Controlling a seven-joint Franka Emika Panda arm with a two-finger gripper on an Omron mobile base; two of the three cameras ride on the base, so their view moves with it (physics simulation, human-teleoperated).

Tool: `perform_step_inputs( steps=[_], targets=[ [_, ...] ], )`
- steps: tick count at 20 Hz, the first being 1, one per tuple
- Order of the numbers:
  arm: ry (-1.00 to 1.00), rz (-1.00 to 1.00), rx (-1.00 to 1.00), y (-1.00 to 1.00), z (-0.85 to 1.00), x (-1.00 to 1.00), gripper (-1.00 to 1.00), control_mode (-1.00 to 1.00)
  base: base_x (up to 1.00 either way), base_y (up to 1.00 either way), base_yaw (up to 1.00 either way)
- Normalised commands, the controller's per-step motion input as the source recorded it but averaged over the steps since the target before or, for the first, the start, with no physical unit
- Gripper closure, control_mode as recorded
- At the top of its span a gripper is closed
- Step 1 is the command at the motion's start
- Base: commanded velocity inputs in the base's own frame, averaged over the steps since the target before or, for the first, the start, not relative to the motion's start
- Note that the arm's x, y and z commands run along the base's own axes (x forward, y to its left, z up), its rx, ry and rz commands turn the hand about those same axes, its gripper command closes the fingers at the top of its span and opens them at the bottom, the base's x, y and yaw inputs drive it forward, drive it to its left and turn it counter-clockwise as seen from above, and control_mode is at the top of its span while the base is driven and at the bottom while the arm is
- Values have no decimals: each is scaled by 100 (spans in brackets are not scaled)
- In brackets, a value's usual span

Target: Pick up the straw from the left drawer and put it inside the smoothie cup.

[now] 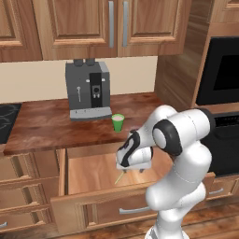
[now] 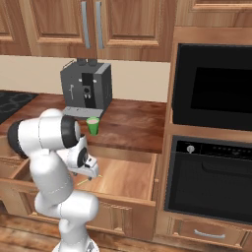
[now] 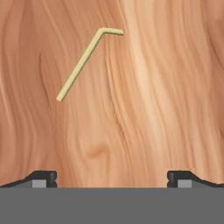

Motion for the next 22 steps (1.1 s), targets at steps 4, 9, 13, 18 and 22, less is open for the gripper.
perform_step_inputs(
  steps=[4,9,13,18,22],
  targets=[
    [-3,-1,0,9,-14,18,-100,-100,0,0,0],
    [-4,0,0,6,-8,16,-100,-100,0,0,0],
    [-5,0,0,5,-10,16,-100,-100,0,0,0],
    [-4,0,0,6,-14,15,-100,-100,0,0,0],
    [-3,0,0,8,-18,16,-100,-100,0,0,0]
  ],
)
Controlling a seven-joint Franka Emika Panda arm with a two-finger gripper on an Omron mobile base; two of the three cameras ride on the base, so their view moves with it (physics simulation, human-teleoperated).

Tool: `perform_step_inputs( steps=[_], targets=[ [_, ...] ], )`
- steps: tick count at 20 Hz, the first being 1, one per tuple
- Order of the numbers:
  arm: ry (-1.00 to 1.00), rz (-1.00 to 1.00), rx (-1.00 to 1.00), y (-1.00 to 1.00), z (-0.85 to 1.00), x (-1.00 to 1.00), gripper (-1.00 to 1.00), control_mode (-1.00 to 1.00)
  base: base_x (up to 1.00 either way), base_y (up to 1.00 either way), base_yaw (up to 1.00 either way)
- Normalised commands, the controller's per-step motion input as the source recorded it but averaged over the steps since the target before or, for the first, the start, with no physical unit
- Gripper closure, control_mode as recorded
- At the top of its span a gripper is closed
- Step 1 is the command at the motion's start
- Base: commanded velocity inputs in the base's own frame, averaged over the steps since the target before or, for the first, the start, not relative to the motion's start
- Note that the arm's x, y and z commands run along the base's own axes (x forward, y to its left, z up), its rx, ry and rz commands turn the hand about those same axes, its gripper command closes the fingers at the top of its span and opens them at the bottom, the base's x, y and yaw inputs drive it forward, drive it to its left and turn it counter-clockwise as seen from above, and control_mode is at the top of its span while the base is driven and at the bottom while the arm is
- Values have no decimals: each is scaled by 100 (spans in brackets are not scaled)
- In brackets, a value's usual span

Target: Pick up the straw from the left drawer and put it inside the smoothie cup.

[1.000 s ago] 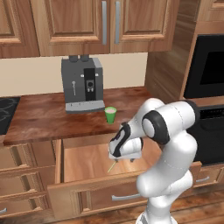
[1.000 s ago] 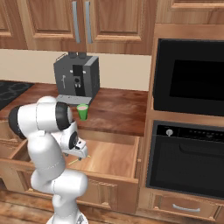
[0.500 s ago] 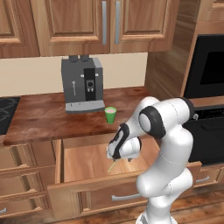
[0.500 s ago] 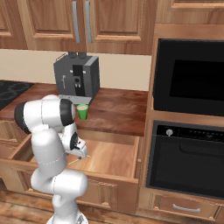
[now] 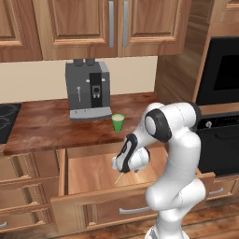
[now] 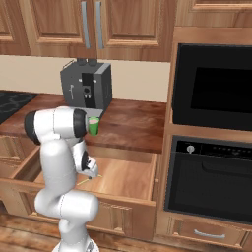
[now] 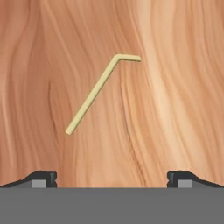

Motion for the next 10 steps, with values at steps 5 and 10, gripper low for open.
perform_step_inputs(
  steps=[5,10],
  targets=[
    [-2,0,0,9,-19,16,-100,-100,0,0,0],
    [0,0,0,9,-15,20,-100,-100,0,0,0]
  ],
)
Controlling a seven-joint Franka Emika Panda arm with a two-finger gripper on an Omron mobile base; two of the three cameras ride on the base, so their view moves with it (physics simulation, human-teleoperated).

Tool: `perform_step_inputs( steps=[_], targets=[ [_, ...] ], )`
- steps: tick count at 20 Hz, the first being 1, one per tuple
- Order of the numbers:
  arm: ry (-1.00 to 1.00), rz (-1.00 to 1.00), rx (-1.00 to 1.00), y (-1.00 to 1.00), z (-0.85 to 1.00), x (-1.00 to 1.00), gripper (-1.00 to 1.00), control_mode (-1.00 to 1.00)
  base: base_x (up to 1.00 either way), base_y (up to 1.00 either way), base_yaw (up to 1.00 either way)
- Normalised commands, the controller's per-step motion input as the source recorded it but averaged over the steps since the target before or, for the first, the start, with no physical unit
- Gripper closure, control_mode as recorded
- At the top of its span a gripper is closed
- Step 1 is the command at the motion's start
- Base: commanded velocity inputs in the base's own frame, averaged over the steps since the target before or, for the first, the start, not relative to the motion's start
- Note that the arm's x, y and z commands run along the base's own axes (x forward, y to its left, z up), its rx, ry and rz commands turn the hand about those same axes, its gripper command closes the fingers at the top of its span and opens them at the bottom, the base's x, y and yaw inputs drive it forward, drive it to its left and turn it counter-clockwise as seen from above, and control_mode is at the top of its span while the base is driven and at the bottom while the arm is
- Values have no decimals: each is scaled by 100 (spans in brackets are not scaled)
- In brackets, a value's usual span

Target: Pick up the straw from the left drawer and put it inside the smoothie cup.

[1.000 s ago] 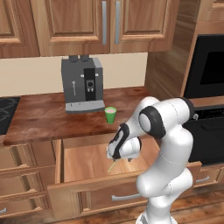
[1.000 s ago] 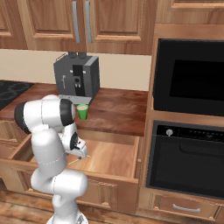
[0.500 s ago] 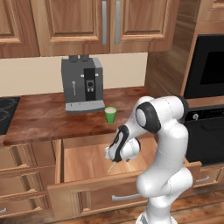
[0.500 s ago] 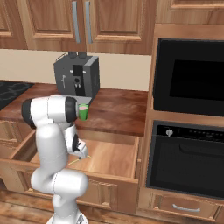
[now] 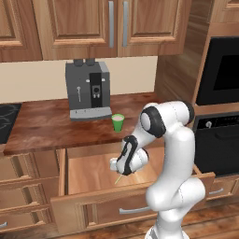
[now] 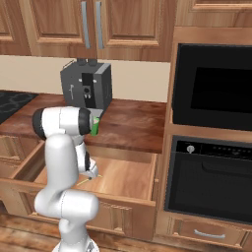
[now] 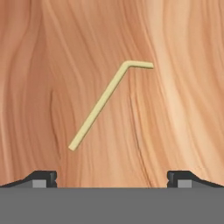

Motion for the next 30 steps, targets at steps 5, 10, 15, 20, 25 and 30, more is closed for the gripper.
perform_step_inputs(
  steps=[5,10,15,20,25,30],
  targets=[
    [0,-1,0,5,-11,22,-100,-100,0,0,0],
    [0,-2,0,2,-16,21,-100,-100,0,0,0],
    [0,-3,0,0,-24,15,-100,-100,0,0,0],
    [0,-3,0,0,-28,18,-100,-100,0,0,0],
    [0,-2,0,0,-26,22,-100,-100,0,0,0],
    [0,-1,0,0,-23,24,-100,-100,0,0,0]
  ],
)
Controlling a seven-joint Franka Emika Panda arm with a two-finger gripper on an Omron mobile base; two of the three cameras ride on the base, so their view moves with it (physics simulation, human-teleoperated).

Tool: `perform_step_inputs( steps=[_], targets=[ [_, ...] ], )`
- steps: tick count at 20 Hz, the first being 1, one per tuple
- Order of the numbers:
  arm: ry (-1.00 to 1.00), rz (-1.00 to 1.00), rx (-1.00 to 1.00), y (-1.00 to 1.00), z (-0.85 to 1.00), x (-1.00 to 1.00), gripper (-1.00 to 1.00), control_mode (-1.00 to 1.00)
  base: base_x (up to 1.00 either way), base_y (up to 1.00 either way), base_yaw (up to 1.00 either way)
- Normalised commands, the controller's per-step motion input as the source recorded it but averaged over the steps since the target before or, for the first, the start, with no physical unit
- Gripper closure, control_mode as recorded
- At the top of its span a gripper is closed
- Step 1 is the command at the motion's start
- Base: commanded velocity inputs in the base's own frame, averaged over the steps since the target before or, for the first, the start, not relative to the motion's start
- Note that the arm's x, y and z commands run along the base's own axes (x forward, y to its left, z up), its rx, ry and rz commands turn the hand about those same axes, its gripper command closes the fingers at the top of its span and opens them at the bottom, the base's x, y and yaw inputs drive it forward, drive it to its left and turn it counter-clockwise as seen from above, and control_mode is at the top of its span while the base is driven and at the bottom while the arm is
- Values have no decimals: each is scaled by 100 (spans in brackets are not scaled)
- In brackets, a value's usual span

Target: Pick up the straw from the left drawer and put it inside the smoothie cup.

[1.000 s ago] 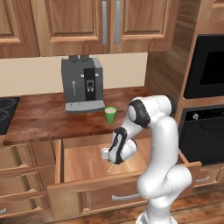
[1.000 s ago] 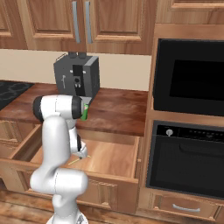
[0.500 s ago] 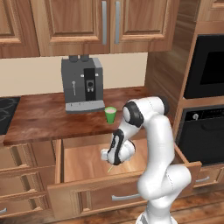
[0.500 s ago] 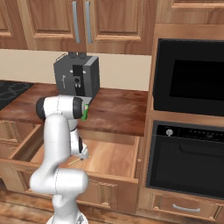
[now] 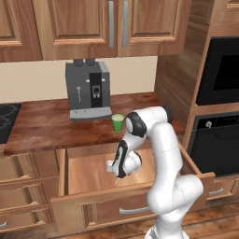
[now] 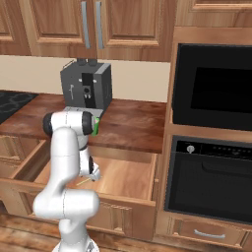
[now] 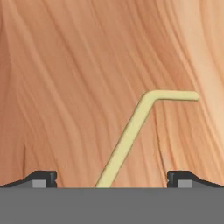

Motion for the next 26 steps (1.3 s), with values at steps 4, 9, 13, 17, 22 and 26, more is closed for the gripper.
perform_step_inputs(
  steps=[4,9,13,17,22,26],
  targets=[
    [0,0,0,0,-24,27,-100,-100,0,0,0],
    [0,0,0,0,-27,21,-100,-100,0,0,0],
    [0,0,0,0,-36,5,100,-100,0,0,0],
    [0,0,0,0,-47,-2,100,-100,0,0,0],
    [0,-1,-1,-2,-56,-50,100,-100,0,0,0],
    [0,-2,0,-19,-61,-97,100,-100,0,0,0]
  ],
)
